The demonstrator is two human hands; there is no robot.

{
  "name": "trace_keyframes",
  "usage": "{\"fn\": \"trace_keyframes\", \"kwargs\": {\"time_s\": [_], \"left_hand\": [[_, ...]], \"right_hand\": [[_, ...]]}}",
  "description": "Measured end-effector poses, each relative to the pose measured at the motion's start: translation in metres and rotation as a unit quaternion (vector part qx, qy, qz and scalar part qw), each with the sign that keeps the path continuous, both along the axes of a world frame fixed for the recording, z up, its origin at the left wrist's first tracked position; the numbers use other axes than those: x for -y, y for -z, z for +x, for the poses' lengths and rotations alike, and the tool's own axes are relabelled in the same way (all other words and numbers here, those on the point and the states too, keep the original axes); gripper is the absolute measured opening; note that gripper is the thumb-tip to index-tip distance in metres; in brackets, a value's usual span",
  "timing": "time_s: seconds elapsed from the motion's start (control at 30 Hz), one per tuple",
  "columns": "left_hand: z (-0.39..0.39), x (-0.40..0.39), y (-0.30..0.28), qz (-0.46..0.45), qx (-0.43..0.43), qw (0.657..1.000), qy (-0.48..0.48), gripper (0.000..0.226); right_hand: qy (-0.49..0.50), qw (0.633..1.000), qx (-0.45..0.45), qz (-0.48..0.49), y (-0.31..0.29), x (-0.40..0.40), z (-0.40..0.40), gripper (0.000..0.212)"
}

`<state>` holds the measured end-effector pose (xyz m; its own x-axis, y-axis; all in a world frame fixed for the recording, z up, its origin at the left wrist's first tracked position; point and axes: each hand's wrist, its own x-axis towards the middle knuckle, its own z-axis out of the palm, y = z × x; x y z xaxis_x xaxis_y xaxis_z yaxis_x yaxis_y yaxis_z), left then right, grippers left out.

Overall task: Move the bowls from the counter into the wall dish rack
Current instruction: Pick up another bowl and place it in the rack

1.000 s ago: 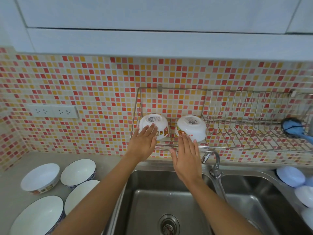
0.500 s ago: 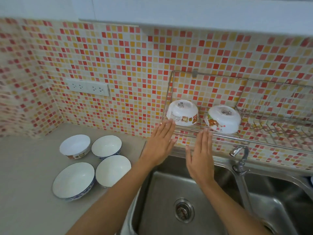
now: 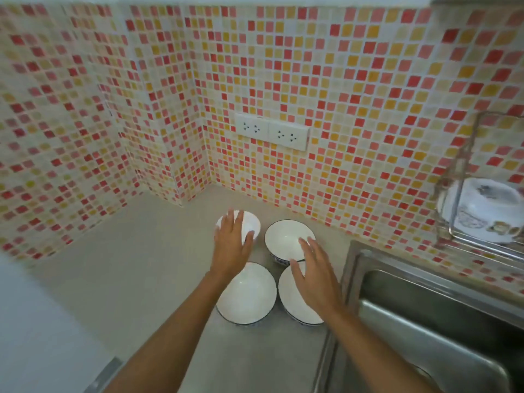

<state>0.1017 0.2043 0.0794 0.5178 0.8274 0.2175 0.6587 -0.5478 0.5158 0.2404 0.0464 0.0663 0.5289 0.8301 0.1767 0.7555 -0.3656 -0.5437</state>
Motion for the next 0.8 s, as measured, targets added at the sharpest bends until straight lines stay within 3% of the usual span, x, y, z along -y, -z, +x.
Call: {"fn": "trace_keyframes", "kwargs": {"time_s": [0.3, 0.53, 0.67, 0.8], "left_hand": [[-0.039, -0.112, 0.069, -0.234, -0.018, 0.968, -0.087, 0.069], [-0.02, -0.141, 0.091, -0.289, -0.004, 0.954, -0.082, 0.056], [-0.016, -0.14, 0.091, -0.286, 0.008, 0.954, -0.094, 0.042], [-0.012, -0.129, 0.07, -0.34, 0.144, 0.925, -0.092, 0.038]], "right_hand": [[-0.039, 0.99, 0.044, -0.127, 0.021, -0.151, -0.028, 0.083], [-0.017, 0.959, 0.088, -0.27, 0.045, -0.189, -0.029, 0.085], [-0.002, 0.965, 0.077, -0.25, 0.054, -0.189, -0.036, 0.087], [0.022, 0.983, 0.068, -0.171, 0.042, -0.182, -0.037, 0.089]]}}
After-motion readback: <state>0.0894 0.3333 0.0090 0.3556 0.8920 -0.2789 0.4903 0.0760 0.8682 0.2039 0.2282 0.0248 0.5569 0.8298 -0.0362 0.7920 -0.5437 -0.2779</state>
